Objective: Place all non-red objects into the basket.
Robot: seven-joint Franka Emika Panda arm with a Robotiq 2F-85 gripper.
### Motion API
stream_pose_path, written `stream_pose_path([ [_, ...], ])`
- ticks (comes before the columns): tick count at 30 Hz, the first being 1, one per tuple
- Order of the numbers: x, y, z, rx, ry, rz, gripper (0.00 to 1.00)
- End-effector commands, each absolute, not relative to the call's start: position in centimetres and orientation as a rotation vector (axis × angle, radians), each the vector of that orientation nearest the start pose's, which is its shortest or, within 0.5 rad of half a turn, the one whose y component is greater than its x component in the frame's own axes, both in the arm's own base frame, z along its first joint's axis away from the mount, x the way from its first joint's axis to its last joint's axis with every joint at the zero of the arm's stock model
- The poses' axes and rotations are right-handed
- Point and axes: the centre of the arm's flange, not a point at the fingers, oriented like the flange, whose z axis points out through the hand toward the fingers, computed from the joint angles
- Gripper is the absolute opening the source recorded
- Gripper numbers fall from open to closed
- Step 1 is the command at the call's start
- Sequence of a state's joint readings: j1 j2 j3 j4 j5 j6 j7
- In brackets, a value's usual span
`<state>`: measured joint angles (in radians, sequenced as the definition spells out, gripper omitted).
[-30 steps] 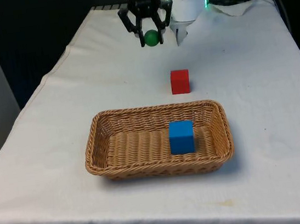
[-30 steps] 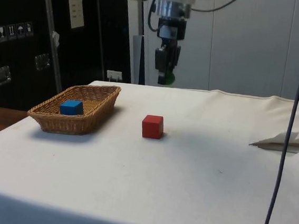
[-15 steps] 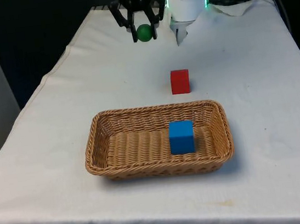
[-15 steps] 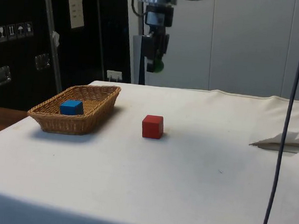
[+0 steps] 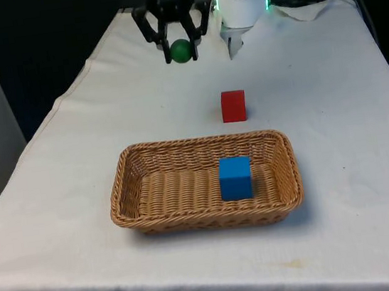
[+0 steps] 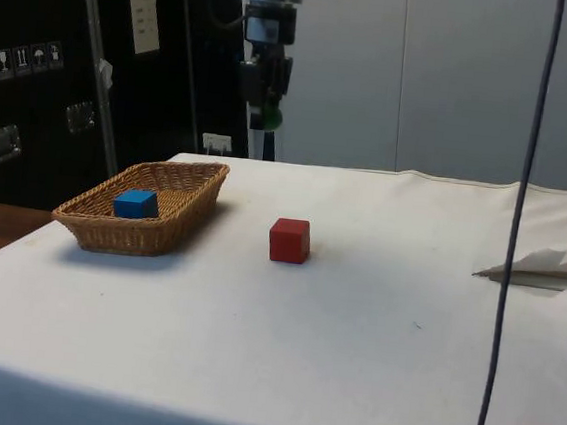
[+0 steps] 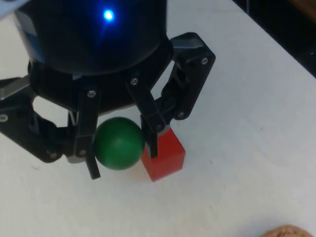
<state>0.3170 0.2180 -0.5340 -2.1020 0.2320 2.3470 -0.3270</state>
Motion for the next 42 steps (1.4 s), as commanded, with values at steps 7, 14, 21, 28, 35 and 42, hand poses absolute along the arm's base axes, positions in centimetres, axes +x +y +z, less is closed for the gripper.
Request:
stream_pose_path([
  [7,59.1,-11.4,33.2,-3.115,0.056,-0.119,0.0],
  [14,61.6,-11.3,32.3,-3.11,0.064,-0.124,0.0],
  [21,63.5,-11.1,31.3,-3.102,0.073,-0.138,0.0],
  [28,65.0,-11.2,29.9,-3.083,0.08,-0.146,0.0],
  [35,65.9,-11.2,28.6,-3.058,0.086,-0.159,0.0],
  [42,67.0,-11.3,27.9,-3.04,0.09,-0.18,0.0],
])
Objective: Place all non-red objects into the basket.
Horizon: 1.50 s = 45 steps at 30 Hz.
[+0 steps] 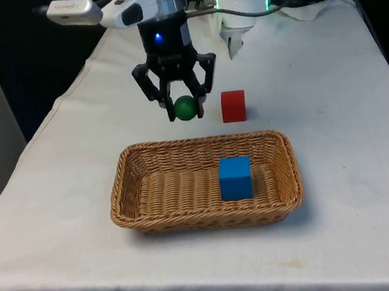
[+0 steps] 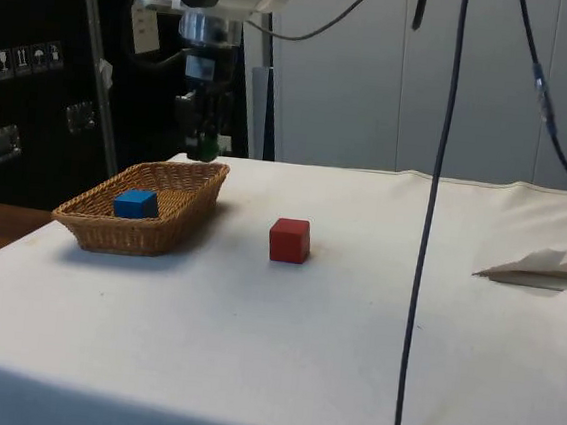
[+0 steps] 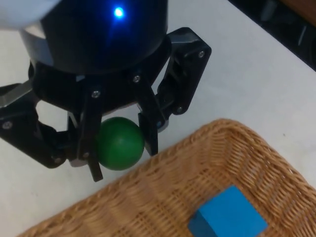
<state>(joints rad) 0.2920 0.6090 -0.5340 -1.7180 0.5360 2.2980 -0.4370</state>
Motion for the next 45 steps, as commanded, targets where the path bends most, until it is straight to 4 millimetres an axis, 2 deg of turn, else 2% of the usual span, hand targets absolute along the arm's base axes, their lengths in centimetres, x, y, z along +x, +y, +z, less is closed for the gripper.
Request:
stream_pose_path([
  [1,67.2,-11.3,27.9,-3.038,0.093,-0.183,0.0],
  [7,69.1,-11.2,27.3,-3.039,0.093,-0.217,0.0],
  [9,69.0,-11.2,27.3,-3.05,0.096,-0.222,0.0],
  [16,70.7,-11.4,25.0,-3.051,0.091,-0.258,0.0],
  [30,70.3,-11.5,21.0,-3.076,0.092,-0.284,0.0],
  [31,70.3,-11.5,20.9,-3.079,0.09,-0.286,0.05],
  [33,70.2,-11.5,20.7,-3.08,0.09,-0.286,0.24],
  [34,70.2,-11.5,20.6,-3.081,0.09,-0.284,0.43],
  [35,70.2,-11.5,20.5,-3.082,0.09,-0.284,0.58],
  [37,70.1,-11.6,20.6,-3.086,0.091,-0.266,0.77],
  [38,70.1,-11.5,20.4,-3.083,0.089,-0.284,0.77],
  [40,70.1,-11.5,20.4,-3.085,0.09,-0.285,0.96],
  [41,70.1,-11.5,20.4,-3.085,0.09,-0.286,1.0],
  [45,70.0,-11.6,20.4,-3.091,0.094,-0.273,1.0],
])
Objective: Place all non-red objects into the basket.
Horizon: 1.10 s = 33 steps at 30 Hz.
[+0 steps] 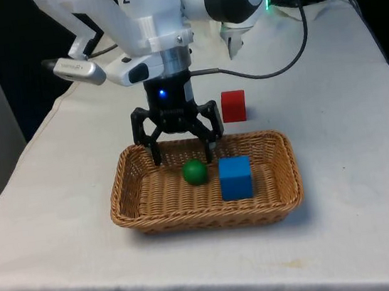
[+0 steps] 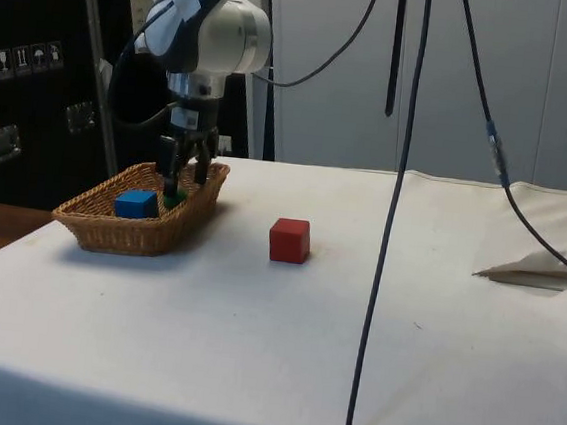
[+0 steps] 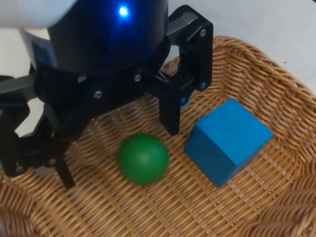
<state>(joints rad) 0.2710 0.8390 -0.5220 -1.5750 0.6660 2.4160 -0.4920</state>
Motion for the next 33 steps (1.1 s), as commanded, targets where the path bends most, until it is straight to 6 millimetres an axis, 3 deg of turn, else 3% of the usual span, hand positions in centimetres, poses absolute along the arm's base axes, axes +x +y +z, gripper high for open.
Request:
stream_pose_path([
  [1,70.0,-11.5,20.3,-3.086,0.091,-0.288,1.0],
  [7,69.9,-10.9,22.8,-3.081,0.091,-0.294,1.0],
  [8,70.2,-11.2,22.2,-3.078,0.087,-0.295,1.0],
  [14,68.8,-9.6,25.1,-3.072,0.092,-0.296,1.0],
  [33,65.4,-7.4,31.3,-3.06,0.035,-0.309,1.0],
])
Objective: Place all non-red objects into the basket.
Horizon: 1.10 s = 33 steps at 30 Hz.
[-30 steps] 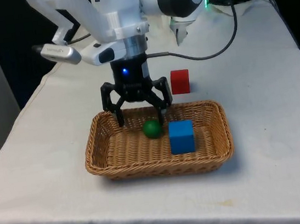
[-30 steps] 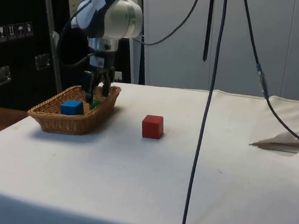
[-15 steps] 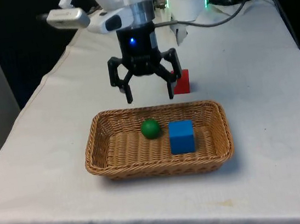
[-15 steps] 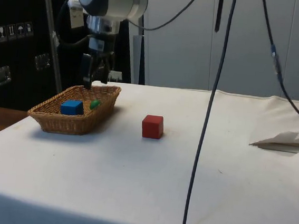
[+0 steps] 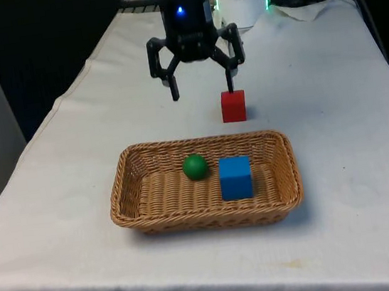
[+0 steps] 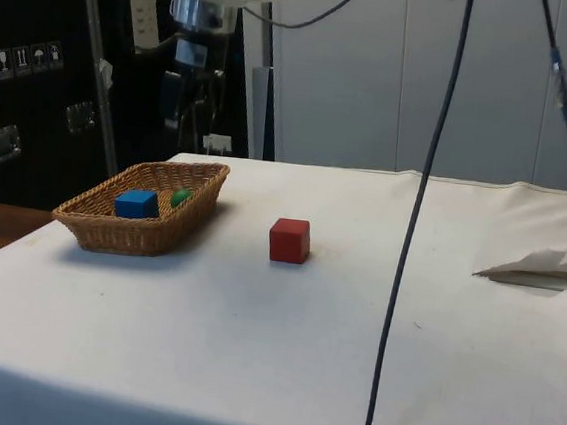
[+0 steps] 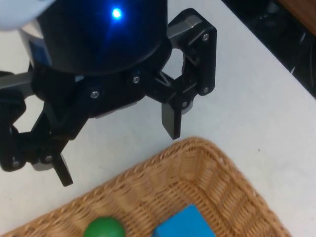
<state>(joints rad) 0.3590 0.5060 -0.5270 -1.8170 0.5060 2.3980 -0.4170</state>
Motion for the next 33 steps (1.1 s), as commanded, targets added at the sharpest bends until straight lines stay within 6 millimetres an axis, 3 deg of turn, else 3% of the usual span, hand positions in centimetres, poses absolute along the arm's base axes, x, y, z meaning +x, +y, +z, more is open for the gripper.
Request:
stream_pose_path([
  [1,65.6,-7.5,31.0,-3.052,0.032,-0.306,1.0],
  [16,63.6,-6.0,35.9,-3.058,-0.058,-0.353,1.0],
  [33,61.7,-4.4,38.5,-3.028,-0.137,-0.39,1.0],
])
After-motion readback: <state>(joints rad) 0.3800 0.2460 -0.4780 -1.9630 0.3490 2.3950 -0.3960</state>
